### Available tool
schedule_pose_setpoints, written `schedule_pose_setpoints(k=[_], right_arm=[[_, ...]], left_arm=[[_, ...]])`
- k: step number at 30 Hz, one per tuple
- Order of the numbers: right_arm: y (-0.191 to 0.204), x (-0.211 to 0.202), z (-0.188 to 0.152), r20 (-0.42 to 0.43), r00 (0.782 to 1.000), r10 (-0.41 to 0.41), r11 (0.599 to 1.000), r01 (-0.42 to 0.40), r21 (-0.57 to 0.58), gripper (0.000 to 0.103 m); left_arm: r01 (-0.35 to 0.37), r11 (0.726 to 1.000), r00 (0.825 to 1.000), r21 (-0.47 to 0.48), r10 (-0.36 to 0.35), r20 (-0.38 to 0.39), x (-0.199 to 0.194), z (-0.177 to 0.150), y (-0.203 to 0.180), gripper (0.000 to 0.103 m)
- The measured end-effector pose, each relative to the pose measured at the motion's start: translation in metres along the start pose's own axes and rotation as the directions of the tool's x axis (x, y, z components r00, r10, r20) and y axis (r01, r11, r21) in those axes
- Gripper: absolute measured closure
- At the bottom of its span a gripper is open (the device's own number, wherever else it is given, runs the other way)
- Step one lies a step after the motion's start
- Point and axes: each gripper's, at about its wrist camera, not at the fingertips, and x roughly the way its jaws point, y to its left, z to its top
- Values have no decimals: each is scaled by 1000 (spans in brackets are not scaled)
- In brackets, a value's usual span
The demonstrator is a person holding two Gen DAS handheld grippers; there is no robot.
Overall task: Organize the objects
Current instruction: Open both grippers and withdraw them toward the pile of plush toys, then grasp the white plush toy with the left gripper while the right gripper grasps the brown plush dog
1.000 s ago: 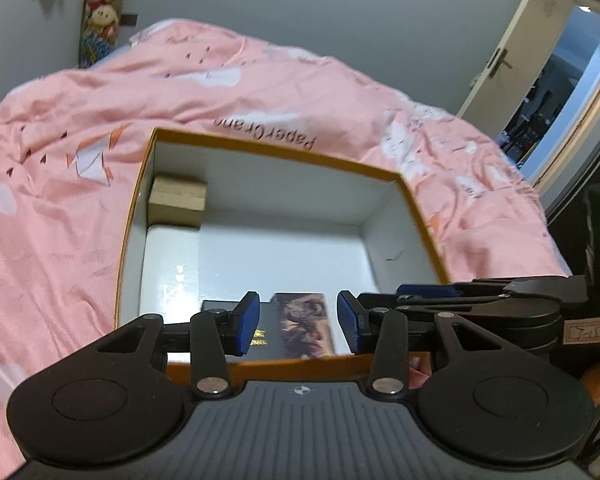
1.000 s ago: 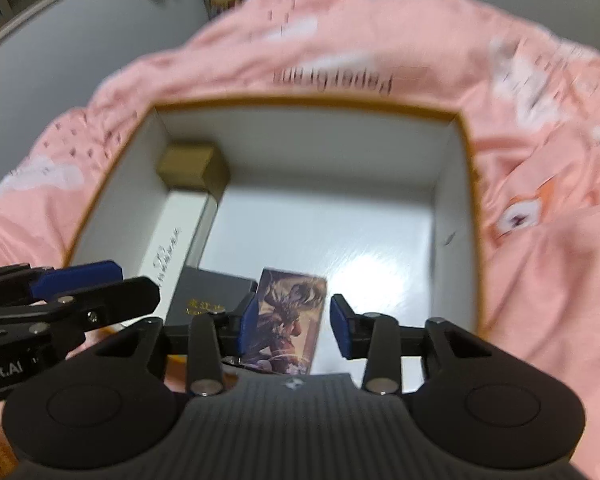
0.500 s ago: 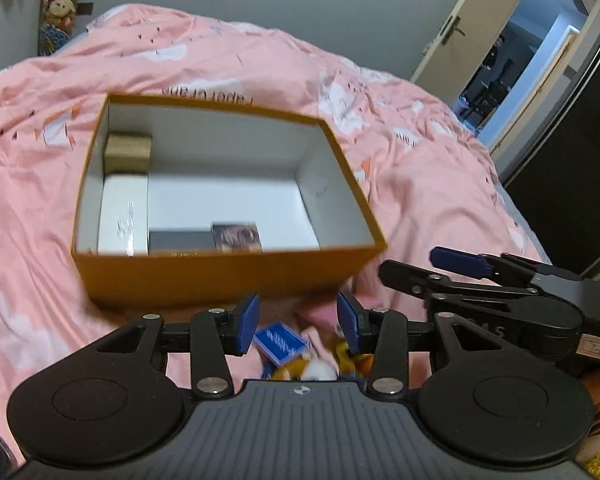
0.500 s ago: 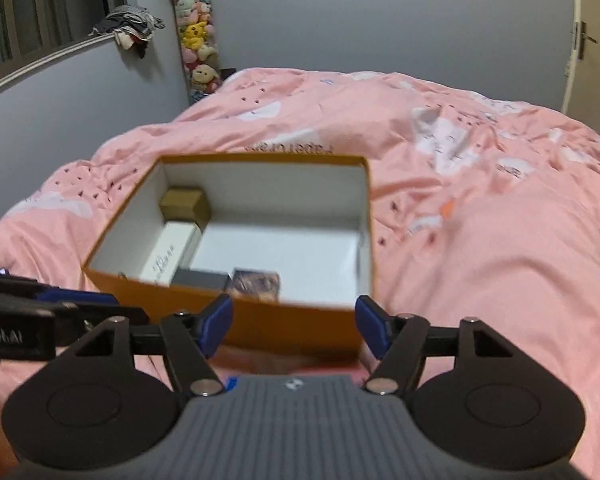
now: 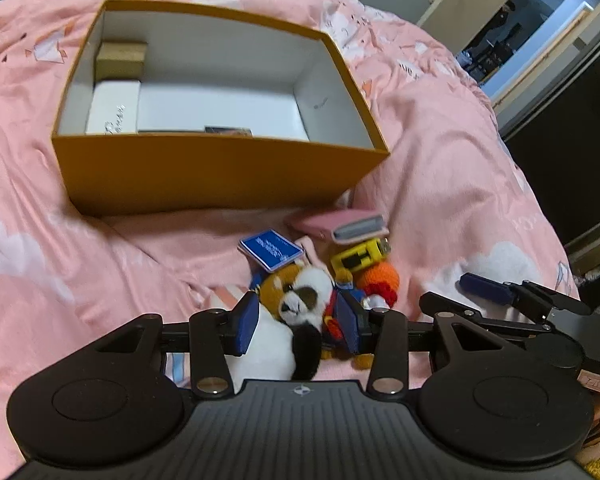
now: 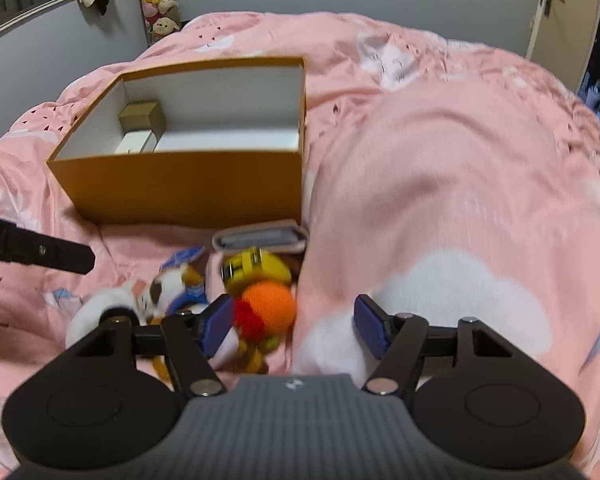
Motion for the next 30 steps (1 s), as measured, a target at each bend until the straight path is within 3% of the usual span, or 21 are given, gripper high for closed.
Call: schedule_pose_setpoints(k=[5, 10, 13, 17, 22, 24, 27, 30], right_arm=[[3, 6, -6, -39, 999, 11, 1000, -11, -2, 44], [25, 3, -1, -34, 997, 71, 994, -73, -76, 50], [39, 6, 2, -35, 996, 78, 988, -82, -133, 54], [46, 8, 6, -31, 997, 69, 983, -74, -167, 57], [36, 12, 6, -51, 996, 76, 990, -82, -112, 56], [32, 13, 4, -63, 995, 80, 992, -86, -90, 56], [33, 16, 3, -72, 995, 76, 993, -82, -87, 55], [40, 14, 4, -65, 995, 70, 990, -78, -121, 55]], left_arm=[[9, 1000, 999, -9, -10, -41, 10, -4, -2, 54], [-107, 994, 993, -15, 106, -45, 8, -4, 7, 54], [-97, 995, 994, -15, 96, -61, 8, -7, 11, 54], [-104, 991, 992, 83, 110, -69, 7, -12, -3, 45], [-135, 956, 977, 260, 172, -129, 29, -27, -29, 40], [-173, 937, 969, 304, 216, -115, 36, -31, -33, 36], [-215, 926, 961, 312, 257, -101, 45, -33, -31, 30], [-226, 928, 961, 297, 262, -86, 40, -32, -27, 32]])
